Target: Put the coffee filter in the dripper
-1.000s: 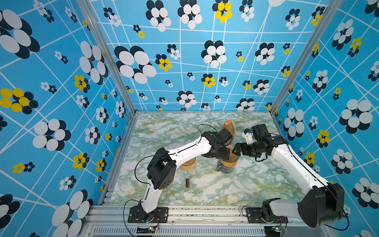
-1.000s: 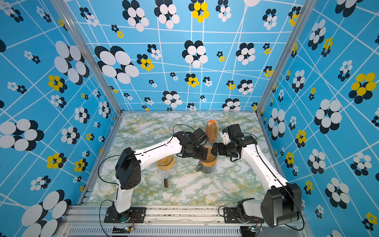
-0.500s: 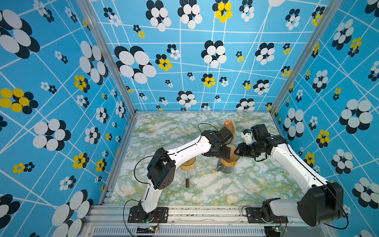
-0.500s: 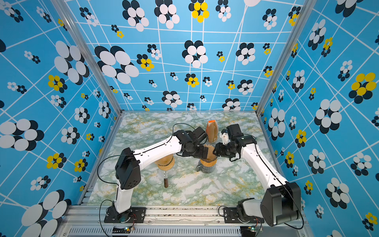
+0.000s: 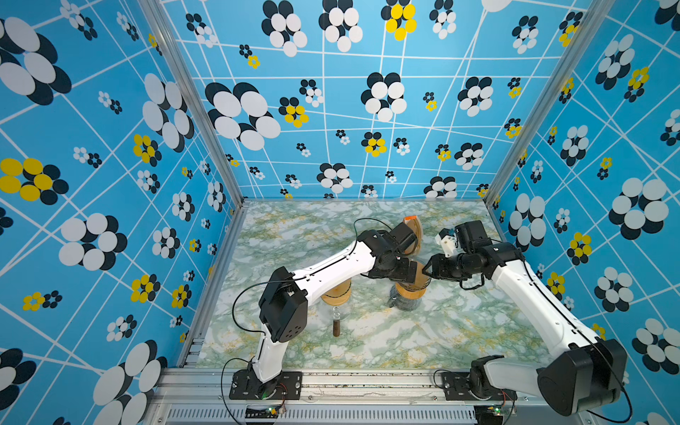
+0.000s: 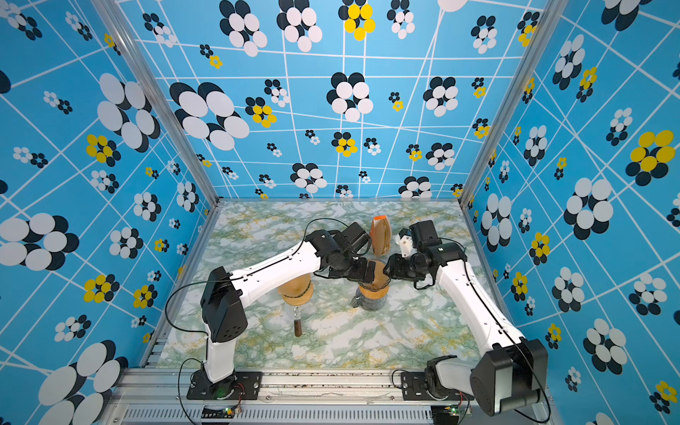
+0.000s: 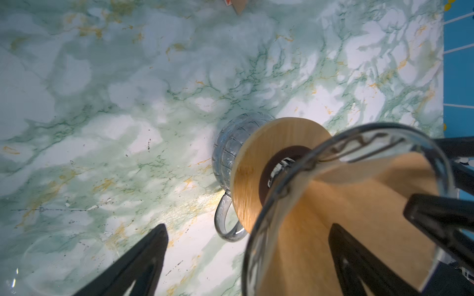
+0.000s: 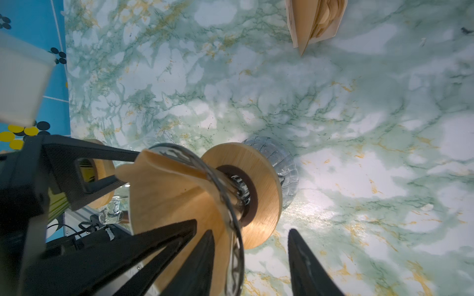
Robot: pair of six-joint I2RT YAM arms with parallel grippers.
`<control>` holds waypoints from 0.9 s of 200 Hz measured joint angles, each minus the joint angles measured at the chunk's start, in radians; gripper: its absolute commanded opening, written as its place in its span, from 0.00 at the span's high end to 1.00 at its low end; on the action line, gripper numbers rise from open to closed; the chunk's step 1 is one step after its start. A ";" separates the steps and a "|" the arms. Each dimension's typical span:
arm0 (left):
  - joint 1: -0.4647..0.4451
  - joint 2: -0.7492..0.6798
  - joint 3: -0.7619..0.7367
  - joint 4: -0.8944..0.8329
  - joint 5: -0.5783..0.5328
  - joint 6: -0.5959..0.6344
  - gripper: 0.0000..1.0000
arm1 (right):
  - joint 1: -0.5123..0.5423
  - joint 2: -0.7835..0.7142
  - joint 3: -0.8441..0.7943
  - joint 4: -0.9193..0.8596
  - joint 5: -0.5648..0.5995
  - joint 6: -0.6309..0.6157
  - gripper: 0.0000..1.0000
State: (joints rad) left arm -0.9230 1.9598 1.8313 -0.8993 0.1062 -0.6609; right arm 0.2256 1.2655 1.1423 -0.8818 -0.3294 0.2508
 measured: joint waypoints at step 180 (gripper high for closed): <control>0.044 -0.092 0.018 -0.035 0.063 0.104 0.11 | 0.000 -0.001 0.013 -0.027 -0.024 -0.008 0.78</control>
State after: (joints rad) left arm -0.8791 1.8679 1.8488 -0.9348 0.1692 -0.5571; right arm 0.2256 1.2648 1.1549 -0.9085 -0.3538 0.2428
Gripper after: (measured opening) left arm 0.889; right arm 0.232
